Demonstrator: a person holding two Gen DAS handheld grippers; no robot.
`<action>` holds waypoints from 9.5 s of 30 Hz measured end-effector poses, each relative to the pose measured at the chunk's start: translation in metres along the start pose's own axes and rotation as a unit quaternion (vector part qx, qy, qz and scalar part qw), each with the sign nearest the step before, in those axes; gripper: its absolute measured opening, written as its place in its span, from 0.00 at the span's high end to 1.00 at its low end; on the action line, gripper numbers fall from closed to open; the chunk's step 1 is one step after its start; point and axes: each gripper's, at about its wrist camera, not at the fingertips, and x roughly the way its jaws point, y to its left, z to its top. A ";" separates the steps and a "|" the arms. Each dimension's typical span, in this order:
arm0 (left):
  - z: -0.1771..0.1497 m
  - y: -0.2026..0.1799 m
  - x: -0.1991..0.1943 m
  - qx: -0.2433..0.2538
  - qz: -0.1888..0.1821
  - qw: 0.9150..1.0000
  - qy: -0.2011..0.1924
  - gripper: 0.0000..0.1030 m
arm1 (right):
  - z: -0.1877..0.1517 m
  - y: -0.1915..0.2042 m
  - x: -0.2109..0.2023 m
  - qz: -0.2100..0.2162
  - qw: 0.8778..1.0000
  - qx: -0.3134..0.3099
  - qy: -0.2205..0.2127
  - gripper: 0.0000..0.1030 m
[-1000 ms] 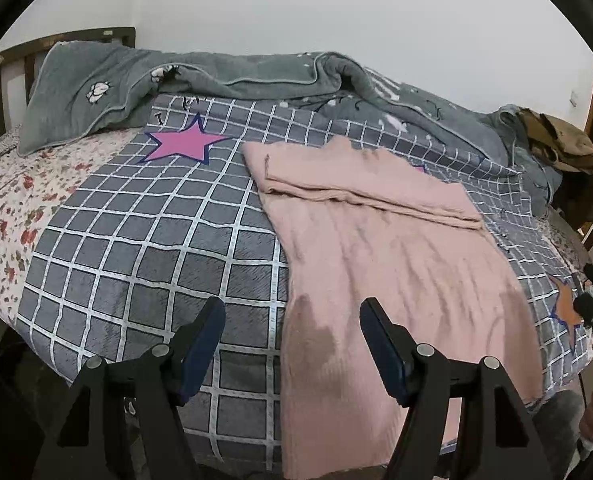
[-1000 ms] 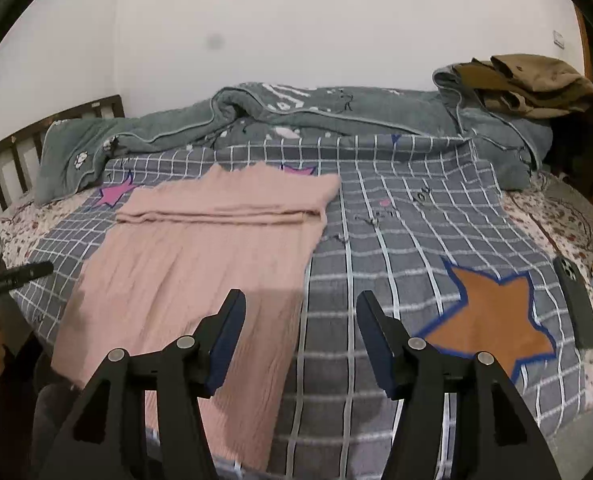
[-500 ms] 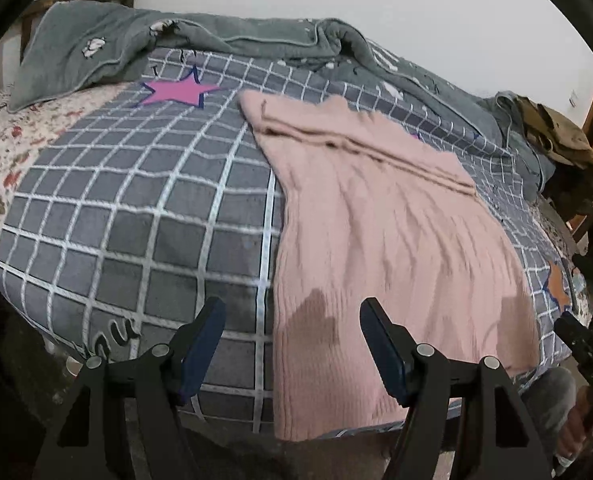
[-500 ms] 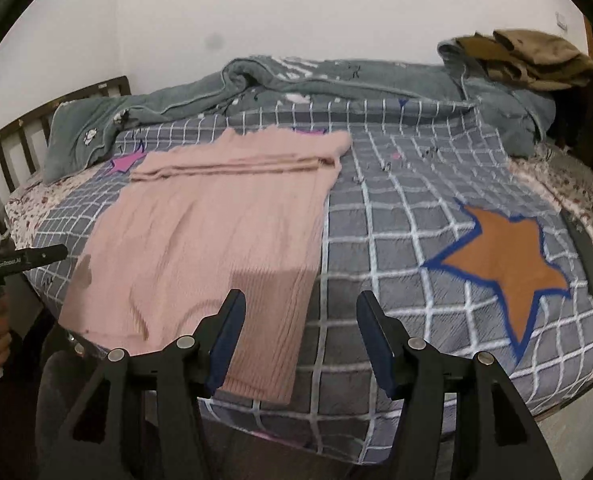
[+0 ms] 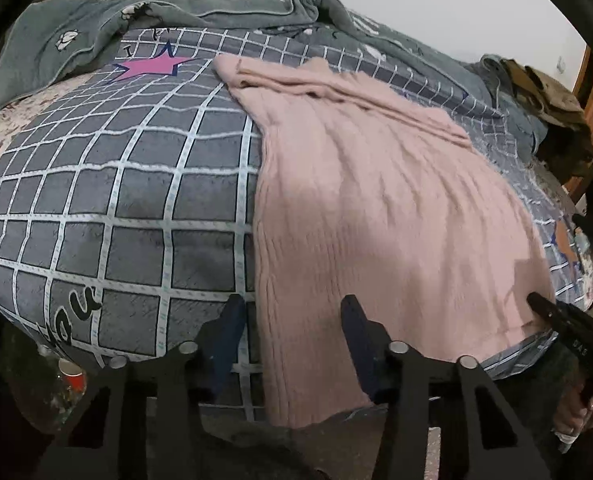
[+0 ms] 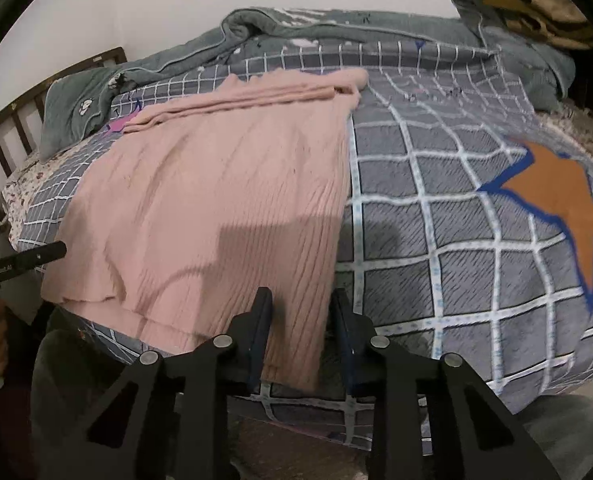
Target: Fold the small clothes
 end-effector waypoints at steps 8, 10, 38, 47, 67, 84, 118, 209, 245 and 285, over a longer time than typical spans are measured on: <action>0.002 0.001 0.004 -0.023 -0.020 1.000 0.002 0.90 | 0.001 0.001 0.005 0.018 1.000 0.004 -0.010 0.92; 0.004 0.002 0.001 -0.031 -0.028 0.999 0.000 0.91 | 0.002 0.005 0.004 0.016 1.000 -0.004 -0.009 0.94; 0.058 0.008 -0.075 -0.098 -0.085 0.990 -0.046 0.92 | 0.059 -0.017 -0.077 0.116 0.986 0.085 -0.084 0.95; 0.103 0.010 -0.079 -0.109 -0.083 0.988 -0.065 0.92 | 0.105 -0.017 -0.073 0.134 0.980 0.102 -0.104 0.95; 0.223 0.036 0.020 -0.137 -0.086 0.983 -0.087 0.92 | 0.238 -0.022 0.033 0.144 0.973 0.107 -0.143 0.95; 0.299 0.046 0.130 -0.160 -0.092 0.980 -0.073 0.88 | 0.305 -0.045 0.156 0.112 0.980 0.122 -0.107 0.85; 0.289 0.041 0.181 -0.024 -0.028 0.996 -0.075 0.42 | 0.289 -0.042 0.218 0.012 0.995 0.094 -0.026 0.83; 0.176 0.036 0.118 0.007 -0.001 0.998 -0.061 0.11 | 0.200 -0.031 0.154 0.020 0.999 0.034 -0.013 0.22; 0.168 0.044 0.102 -0.075 -0.048 0.994 -0.069 0.85 | 0.197 -0.061 0.146 0.090 0.991 0.100 -0.017 0.87; 0.067 0.012 -0.005 -0.046 -0.050 0.994 -0.087 0.87 | 0.108 -0.048 0.004 0.017 0.996 0.072 -0.046 0.92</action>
